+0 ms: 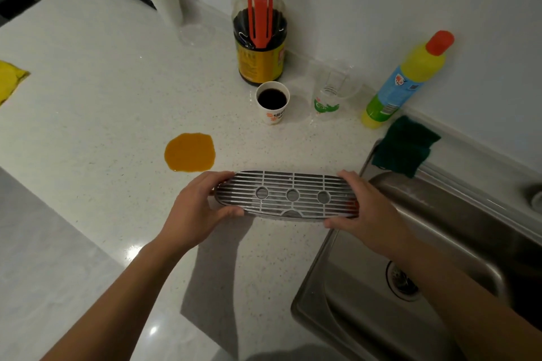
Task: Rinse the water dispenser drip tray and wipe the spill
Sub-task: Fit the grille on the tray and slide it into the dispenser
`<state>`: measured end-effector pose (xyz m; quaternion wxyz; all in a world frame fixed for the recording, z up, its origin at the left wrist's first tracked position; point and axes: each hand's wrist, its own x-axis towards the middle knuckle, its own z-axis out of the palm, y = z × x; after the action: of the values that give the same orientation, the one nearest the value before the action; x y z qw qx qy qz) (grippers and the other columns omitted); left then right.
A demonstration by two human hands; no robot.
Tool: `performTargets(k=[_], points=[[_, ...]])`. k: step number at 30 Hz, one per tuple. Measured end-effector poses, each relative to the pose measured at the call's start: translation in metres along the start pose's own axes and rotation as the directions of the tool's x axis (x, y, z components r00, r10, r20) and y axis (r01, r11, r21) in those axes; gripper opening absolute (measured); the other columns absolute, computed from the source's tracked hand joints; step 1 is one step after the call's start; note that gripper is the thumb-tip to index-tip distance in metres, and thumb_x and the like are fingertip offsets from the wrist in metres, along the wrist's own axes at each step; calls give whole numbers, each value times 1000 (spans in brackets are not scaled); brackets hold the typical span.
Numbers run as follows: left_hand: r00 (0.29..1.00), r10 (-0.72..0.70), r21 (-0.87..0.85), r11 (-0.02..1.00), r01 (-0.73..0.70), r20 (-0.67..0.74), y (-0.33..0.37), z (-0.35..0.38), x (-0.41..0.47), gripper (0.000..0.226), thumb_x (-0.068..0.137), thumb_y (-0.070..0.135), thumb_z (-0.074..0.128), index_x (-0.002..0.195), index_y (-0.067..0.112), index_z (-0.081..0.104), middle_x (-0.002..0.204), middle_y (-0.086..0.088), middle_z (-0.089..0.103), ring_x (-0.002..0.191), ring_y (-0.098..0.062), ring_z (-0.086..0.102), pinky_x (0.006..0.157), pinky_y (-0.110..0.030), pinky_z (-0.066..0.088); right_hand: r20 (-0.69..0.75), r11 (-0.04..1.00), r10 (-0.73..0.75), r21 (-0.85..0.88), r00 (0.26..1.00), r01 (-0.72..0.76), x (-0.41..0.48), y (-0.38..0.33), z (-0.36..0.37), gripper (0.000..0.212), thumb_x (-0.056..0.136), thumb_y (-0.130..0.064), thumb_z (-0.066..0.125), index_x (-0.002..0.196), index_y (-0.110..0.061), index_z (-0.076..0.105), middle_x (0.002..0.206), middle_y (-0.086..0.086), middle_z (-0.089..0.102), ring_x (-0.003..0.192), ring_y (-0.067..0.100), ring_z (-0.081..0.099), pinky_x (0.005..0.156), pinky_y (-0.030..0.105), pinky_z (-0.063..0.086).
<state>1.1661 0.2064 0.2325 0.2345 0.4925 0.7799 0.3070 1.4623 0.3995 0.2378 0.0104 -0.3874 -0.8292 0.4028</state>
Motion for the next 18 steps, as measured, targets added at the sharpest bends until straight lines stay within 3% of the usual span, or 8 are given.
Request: performTargets(k=[3,5,7,10,13,15,16,18], points=[[1000,-6,-7,1000,6,2,0,0,0,78,74,55,80,139,18,61,129,2,68,115,-16,63,100,-45,56,32,989,-4,-147,999,9,1,5,1,102,75,-75,64,155,-33,19,154,-7,37,136,15,40,113,46,42],[1000,-5,-11,1000,5,4,-1,1,-2,77,75,57,79,140,20,60,130,4,67,116,-14,63,100,-43,56,58,937,-19,-347,998,38,0,8,3,106,80,-88,40,160,-28,7,169,1,20,154,24,18,123,56,24],[1000,-13,-25,1000,13,-6,-1,3,-3,74,77,52,82,140,23,59,130,8,65,117,-12,62,101,-40,55,73,850,-21,-523,997,56,0,8,4,109,80,-93,18,162,-23,0,172,5,10,158,27,3,123,64,13],[999,-45,-57,997,44,-15,-3,6,-3,71,77,40,89,140,27,58,128,13,62,117,-10,61,102,-35,53,99,816,19,-576,995,42,2,5,2,112,76,-97,13,161,-26,-7,173,4,3,158,28,-2,123,67,8],[995,-94,-96,991,90,-40,-5,8,-5,65,82,39,85,141,27,58,130,15,61,117,-5,60,98,-25,51,44,918,74,-393,996,-50,0,0,1,106,79,-93,31,161,-34,-5,172,2,7,156,27,9,123,62,16],[975,-183,-124,978,167,-124,-5,10,-6,55,89,42,77,139,26,60,131,11,64,115,-5,61,90,-18,48,-115,982,178,-34,977,-183,-2,-2,1,90,87,-78,45,159,-35,12,166,5,25,146,25,32,117,55,34],[957,-235,-119,969,217,-171,-5,12,-6,51,92,45,73,138,25,62,131,7,65,111,-7,63,85,-16,47,-171,961,255,152,952,-230,-2,-3,2,82,90,-70,50,157,-32,22,160,8,36,137,21,45,111,50,43],[918,-326,-101,945,310,-225,-5,16,-6,48,94,49,68,134,22,66,125,0,69,98,-5,65,77,-15,46,-146,867,407,371,902,-331,-3,-4,3,67,96,-54,57,152,-23,37,141,4,55,111,8,59,91,33,52]])
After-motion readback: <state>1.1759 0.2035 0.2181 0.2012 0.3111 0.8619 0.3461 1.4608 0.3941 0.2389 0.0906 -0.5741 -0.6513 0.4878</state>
